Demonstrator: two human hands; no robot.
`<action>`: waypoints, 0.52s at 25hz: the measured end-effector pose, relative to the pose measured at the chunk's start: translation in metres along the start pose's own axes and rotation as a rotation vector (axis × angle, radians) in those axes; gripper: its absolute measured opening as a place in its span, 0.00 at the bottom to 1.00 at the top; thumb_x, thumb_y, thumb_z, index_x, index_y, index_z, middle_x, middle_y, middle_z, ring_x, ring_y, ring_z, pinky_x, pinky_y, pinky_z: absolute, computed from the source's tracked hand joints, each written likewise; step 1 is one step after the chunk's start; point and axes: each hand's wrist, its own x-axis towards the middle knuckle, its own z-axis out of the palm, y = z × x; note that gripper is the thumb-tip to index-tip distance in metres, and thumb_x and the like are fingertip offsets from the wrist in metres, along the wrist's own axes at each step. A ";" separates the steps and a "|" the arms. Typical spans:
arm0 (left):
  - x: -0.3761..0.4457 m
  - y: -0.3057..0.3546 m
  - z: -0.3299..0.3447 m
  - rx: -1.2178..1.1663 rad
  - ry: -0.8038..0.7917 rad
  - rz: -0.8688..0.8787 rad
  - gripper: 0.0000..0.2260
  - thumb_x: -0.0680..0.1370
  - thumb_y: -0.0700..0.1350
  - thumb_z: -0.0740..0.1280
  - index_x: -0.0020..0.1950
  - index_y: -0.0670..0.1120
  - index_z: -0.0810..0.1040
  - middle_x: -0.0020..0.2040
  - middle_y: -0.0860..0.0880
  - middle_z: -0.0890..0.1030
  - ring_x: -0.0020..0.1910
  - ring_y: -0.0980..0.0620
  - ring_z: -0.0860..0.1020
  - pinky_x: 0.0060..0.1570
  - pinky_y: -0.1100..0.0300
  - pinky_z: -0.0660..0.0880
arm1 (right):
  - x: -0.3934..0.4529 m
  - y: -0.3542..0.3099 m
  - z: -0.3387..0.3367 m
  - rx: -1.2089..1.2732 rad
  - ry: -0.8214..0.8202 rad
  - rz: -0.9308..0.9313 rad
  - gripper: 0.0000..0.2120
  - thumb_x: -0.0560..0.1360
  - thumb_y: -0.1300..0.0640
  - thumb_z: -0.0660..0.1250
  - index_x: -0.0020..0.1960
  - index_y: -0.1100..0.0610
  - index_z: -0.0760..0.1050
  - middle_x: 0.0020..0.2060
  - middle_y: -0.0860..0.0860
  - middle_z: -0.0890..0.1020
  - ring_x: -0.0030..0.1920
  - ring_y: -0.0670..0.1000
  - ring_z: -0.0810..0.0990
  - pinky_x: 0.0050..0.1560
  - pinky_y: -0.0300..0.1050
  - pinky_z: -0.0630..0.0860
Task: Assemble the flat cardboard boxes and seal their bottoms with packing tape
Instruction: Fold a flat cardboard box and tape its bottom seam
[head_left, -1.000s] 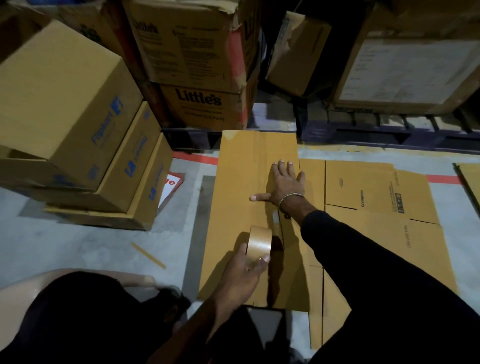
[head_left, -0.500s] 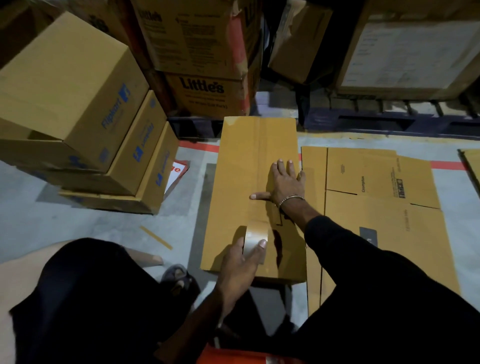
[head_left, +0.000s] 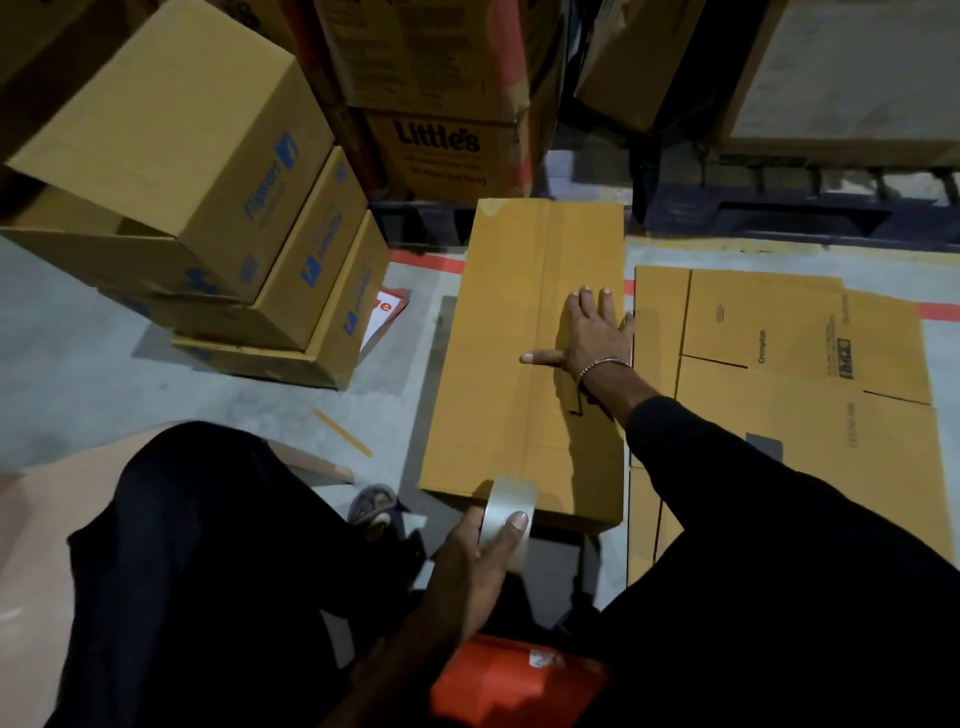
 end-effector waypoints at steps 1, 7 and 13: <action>-0.003 -0.002 0.000 0.017 -0.011 0.002 0.11 0.83 0.51 0.68 0.58 0.45 0.81 0.45 0.54 0.86 0.46 0.60 0.84 0.45 0.71 0.74 | 0.001 0.001 0.000 0.004 -0.005 0.001 0.70 0.56 0.13 0.59 0.83 0.55 0.50 0.83 0.52 0.52 0.83 0.59 0.46 0.76 0.71 0.53; -0.003 -0.022 -0.002 0.136 -0.069 -0.034 0.18 0.82 0.58 0.67 0.50 0.42 0.82 0.38 0.51 0.81 0.38 0.60 0.80 0.42 0.61 0.74 | 0.002 0.002 0.001 -0.001 -0.022 -0.018 0.71 0.55 0.12 0.58 0.84 0.56 0.49 0.84 0.53 0.51 0.83 0.60 0.46 0.77 0.71 0.52; 0.018 -0.040 0.003 0.011 -0.087 -0.189 0.29 0.72 0.64 0.73 0.45 0.37 0.74 0.39 0.48 0.71 0.40 0.52 0.73 0.46 0.54 0.69 | 0.004 0.004 -0.001 -0.011 -0.019 -0.030 0.75 0.50 0.10 0.47 0.83 0.57 0.51 0.83 0.55 0.53 0.83 0.60 0.48 0.78 0.69 0.52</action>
